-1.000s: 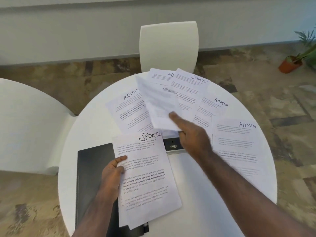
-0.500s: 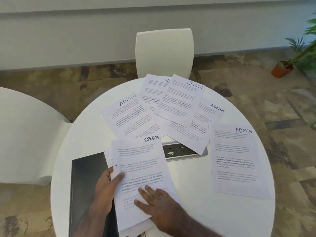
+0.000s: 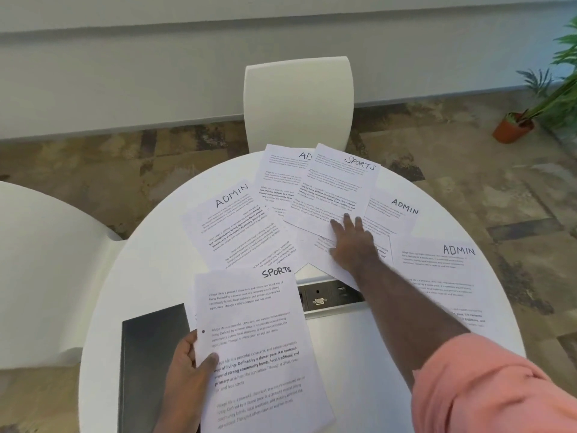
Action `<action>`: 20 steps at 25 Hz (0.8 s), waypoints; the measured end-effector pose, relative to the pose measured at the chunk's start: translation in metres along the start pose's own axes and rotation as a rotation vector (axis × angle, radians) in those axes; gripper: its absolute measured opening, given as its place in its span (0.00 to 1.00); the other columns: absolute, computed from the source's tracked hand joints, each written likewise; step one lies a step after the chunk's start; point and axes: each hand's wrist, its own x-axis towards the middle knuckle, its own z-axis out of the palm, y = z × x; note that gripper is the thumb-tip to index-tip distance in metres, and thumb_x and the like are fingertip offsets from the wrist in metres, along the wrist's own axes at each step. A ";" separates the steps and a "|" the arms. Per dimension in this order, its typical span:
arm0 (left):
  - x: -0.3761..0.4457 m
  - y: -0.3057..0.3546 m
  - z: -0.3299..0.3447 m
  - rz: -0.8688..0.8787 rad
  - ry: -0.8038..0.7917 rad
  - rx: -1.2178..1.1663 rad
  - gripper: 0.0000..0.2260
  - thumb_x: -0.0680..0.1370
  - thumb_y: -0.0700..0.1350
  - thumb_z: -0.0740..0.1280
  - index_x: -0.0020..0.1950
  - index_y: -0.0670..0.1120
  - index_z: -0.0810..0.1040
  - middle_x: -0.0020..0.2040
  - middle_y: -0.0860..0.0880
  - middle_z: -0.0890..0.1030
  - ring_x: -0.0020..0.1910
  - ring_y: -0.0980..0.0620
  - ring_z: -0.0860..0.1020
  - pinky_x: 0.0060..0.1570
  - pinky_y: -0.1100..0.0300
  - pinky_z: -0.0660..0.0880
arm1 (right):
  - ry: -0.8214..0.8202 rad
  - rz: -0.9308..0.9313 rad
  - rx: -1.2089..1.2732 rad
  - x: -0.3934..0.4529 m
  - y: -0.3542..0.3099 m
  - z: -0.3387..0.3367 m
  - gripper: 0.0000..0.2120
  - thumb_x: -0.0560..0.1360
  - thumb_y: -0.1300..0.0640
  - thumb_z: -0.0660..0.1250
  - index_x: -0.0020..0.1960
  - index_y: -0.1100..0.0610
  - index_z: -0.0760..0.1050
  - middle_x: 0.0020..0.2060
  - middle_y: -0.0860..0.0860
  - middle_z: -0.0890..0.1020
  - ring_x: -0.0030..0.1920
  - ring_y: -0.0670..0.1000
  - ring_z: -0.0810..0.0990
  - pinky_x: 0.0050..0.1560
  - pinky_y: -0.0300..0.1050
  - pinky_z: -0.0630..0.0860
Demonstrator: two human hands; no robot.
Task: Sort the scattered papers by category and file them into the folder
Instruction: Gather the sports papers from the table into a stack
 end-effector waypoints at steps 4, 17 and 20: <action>0.007 -0.006 -0.004 -0.025 -0.018 -0.021 0.21 0.78 0.30 0.66 0.58 0.56 0.75 0.51 0.51 0.87 0.50 0.46 0.85 0.54 0.44 0.79 | -0.079 0.023 0.107 0.027 -0.008 -0.001 0.28 0.81 0.52 0.59 0.78 0.49 0.54 0.79 0.54 0.55 0.75 0.61 0.59 0.68 0.60 0.67; 0.003 -0.007 -0.007 -0.011 -0.013 -0.092 0.26 0.77 0.27 0.64 0.63 0.56 0.71 0.54 0.49 0.86 0.51 0.49 0.85 0.50 0.46 0.80 | 0.111 -0.055 -0.028 0.025 0.002 -0.017 0.26 0.81 0.65 0.53 0.78 0.55 0.58 0.65 0.58 0.77 0.60 0.61 0.78 0.57 0.54 0.77; -0.004 -0.003 -0.009 0.049 0.004 -0.052 0.30 0.77 0.28 0.64 0.68 0.59 0.68 0.57 0.52 0.84 0.55 0.50 0.83 0.55 0.45 0.79 | 0.331 -0.055 0.199 0.001 0.005 -0.041 0.25 0.81 0.63 0.57 0.76 0.51 0.65 0.69 0.54 0.76 0.59 0.60 0.80 0.57 0.52 0.77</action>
